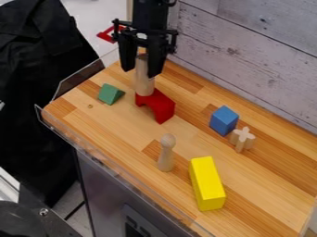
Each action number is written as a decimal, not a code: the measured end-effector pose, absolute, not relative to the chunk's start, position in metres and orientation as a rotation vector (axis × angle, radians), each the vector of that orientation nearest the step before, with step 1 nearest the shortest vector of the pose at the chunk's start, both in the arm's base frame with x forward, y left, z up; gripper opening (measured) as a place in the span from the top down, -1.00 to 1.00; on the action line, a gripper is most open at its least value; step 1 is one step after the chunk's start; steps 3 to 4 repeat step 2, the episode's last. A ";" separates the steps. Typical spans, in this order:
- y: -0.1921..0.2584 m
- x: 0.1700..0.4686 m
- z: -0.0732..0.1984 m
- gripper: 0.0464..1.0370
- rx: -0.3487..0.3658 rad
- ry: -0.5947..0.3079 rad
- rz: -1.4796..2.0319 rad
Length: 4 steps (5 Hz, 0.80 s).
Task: Put the cylinder on top of another cylinder
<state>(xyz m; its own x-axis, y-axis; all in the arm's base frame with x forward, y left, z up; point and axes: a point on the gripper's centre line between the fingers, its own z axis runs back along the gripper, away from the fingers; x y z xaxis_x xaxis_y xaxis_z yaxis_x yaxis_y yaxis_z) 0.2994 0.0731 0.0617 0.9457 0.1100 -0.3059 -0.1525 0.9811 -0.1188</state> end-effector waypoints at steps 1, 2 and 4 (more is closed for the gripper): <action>0.073 0.299 0.062 -0.95 -0.141 0.303 0.134; 0.072 0.298 0.065 -0.94 -0.141 0.308 0.134; 0.072 0.298 0.065 -0.94 -0.141 0.308 0.134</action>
